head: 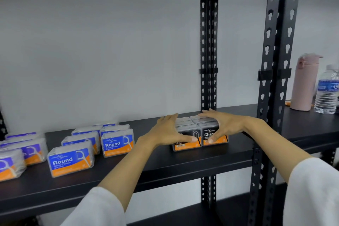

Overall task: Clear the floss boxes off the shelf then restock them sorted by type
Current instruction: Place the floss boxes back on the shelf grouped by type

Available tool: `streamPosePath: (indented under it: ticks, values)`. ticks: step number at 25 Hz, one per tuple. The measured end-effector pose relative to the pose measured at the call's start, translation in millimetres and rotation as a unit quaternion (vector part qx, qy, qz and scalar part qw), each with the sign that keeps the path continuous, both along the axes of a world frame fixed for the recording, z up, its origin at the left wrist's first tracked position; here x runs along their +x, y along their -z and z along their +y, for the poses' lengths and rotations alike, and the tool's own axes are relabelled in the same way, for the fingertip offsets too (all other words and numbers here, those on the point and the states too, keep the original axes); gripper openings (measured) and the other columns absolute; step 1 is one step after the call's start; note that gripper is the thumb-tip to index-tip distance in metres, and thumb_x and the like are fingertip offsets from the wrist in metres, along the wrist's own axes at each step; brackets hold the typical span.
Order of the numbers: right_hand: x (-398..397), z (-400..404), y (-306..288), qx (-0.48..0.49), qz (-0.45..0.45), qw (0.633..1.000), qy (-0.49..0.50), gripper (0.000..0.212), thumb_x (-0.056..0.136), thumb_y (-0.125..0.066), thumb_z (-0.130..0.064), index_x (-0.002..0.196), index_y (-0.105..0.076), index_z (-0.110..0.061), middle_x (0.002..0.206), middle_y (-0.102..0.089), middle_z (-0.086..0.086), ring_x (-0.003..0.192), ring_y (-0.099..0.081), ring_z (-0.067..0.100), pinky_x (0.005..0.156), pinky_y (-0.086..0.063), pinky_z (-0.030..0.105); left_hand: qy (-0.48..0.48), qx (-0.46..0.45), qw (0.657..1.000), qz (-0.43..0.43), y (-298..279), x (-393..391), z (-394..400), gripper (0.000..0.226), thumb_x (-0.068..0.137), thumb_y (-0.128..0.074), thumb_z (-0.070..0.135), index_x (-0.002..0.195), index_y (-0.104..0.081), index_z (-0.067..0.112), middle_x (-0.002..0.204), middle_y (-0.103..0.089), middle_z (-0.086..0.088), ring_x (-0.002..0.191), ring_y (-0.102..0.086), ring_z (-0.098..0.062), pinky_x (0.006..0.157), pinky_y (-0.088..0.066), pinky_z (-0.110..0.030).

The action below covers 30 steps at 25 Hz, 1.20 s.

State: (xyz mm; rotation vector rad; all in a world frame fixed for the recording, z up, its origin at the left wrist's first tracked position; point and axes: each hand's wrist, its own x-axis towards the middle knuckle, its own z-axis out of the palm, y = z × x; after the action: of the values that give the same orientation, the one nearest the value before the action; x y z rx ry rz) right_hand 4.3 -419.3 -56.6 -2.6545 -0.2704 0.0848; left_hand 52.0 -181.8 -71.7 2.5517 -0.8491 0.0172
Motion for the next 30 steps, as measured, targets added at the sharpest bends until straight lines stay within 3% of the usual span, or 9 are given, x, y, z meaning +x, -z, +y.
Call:
streamPosePath:
  ticks: [3, 5, 7, 9, 11, 16, 21, 24, 30]
  values:
    - [-17.3, 13.4, -17.3, 0.014, -0.027, 1.0, 0.001, 0.093, 0.073, -0.076, -0.044, 0.148, -0.024, -0.03, 0.158, -0.011, -0.01, 0.146, -0.008, 0.011, 0.12, -0.011, 0.036, 0.007, -0.014, 0.999, -0.034, -6.4, -12.5, 12.6, 0.11, 0.071, -0.064, 0.07, 0.154, -0.01, 0.023, 0.162, -0.006, 0.004, 0.149, 0.008, -0.022, 0.119, -0.005, -0.046]
    - [-30.5, 32.1, -26.7, 0.033, -0.094, 0.995, 0.018, 0.072, 0.08, -0.07, -0.043, 0.142, -0.039, -0.026, 0.152, -0.033, -0.005, 0.14, -0.03, 0.014, 0.117, -0.024, 0.037, 0.001, -0.056, 0.997, -0.06, -9.1, -22.3, 30.9, 0.089, 0.08, -0.056, 0.066, 0.151, -0.025, 0.021, 0.159, -0.02, 0.003, 0.148, -0.009, -0.021, 0.119, -0.015, -0.041]
    - [-42.8, 59.1, -29.4, 0.091, -0.169, 0.981, 0.032, 0.044, 0.086, -0.066, -0.034, 0.127, -0.056, -0.022, 0.131, -0.057, 0.0, 0.122, -0.052, 0.014, 0.107, -0.04, 0.034, -0.024, -0.093, 0.99, -0.107, -8.1, -33.4, 60.0, 0.058, 0.091, -0.052, 0.053, 0.139, -0.046, 0.021, 0.148, -0.042, 0.003, 0.139, -0.033, -0.019, 0.112, -0.03, -0.036]
    - [-51.1, 92.3, -26.2, 0.133, -0.208, 0.969, 0.027, 0.023, 0.091, -0.062, -0.023, 0.113, -0.064, -0.018, 0.11, -0.066, 0.001, 0.106, -0.059, 0.013, 0.094, -0.045, 0.026, -0.064, -0.094, 0.98, -0.162, -7.7, -47.4, 93.9, 0.033, 0.096, -0.053, 0.037, 0.125, -0.059, 0.024, 0.136, -0.052, 0.004, 0.127, -0.045, -0.018, 0.101, -0.04, -0.034]
    - [-54.0, 128.0, -19.7, 0.139, -0.221, 0.965, 0.007, 0.015, 0.093, -0.059, -0.017, 0.105, -0.068, -0.017, 0.099, -0.067, 0.0, 0.098, -0.06, 0.013, 0.087, -0.043, 0.022, -0.114, -0.086, 0.969, -0.2, -9.7, -63.8, 127.2, 0.024, 0.096, -0.052, 0.028, 0.117, -0.062, 0.025, 0.13, -0.055, 0.005, 0.121, -0.047, -0.018, 0.093, -0.044, -0.035]
    - [-41.5, 207.6, 2.3, 0.148, -0.23, 0.961, -0.036, 0.016, 0.093, -0.057, -0.013, 0.104, -0.068, -0.016, 0.103, -0.069, 0.002, 0.093, -0.06, 0.009, 0.083, -0.043, 0.017, -0.192, -0.066, 0.953, -0.224, -5.0, -88.5, 215.4, 0.024, 0.096, -0.053, 0.026, 0.119, -0.061, 0.025, 0.129, -0.056, 0.003, 0.121, -0.047, -0.017, 0.089, -0.045, -0.034]
    - [-12.4, 250.8, 21.7, 0.078, -0.243, 0.966, -0.032, 0.041, 0.092, -0.059, -0.018, 0.133, -0.051, -0.014, 0.135, -0.054, 0.006, 0.12, -0.049, 0.017, 0.096, -0.044, 0.027, -0.186, -0.074, 0.96, -0.194, 12.0, -83.6, 276.9, 0.043, 0.095, -0.057, 0.031, 0.136, -0.049, 0.027, 0.143, -0.045, 0.005, 0.131, -0.039, -0.015, 0.106, -0.041, -0.038]
    - [4.8, 260.8, 35.3, 0.044, -0.226, 0.973, -0.013, 0.051, 0.092, -0.06, -0.02, 0.14, -0.043, -0.016, 0.144, -0.045, 0.005, 0.13, -0.04, 0.018, 0.102, -0.038, 0.029, -0.169, -0.061, 0.966, -0.184, 24.9, -75.2, 283.3, 0.049, 0.093, -0.061, 0.03, 0.139, -0.046, 0.027, 0.144, -0.044, 0.007, 0.133, -0.037, -0.013, 0.108, -0.036, -0.033]
    - [19.1, 261.6, 35.6, 0.079, -0.266, 0.961, -0.009, 0.029, 0.09, -0.062, -0.014, 0.118, -0.058, -0.02, 0.128, -0.054, 0.002, 0.117, -0.042, 0.012, 0.083, -0.041, 0.019, -0.18, -0.097, 0.96, -0.193, 30.7, -53.3, 282.0, 0.05, 0.088, -0.067, 0.021, 0.134, -0.05, 0.029, 0.143, -0.046, 0.008, 0.132, -0.039, -0.012, 0.106, -0.039, -0.03]
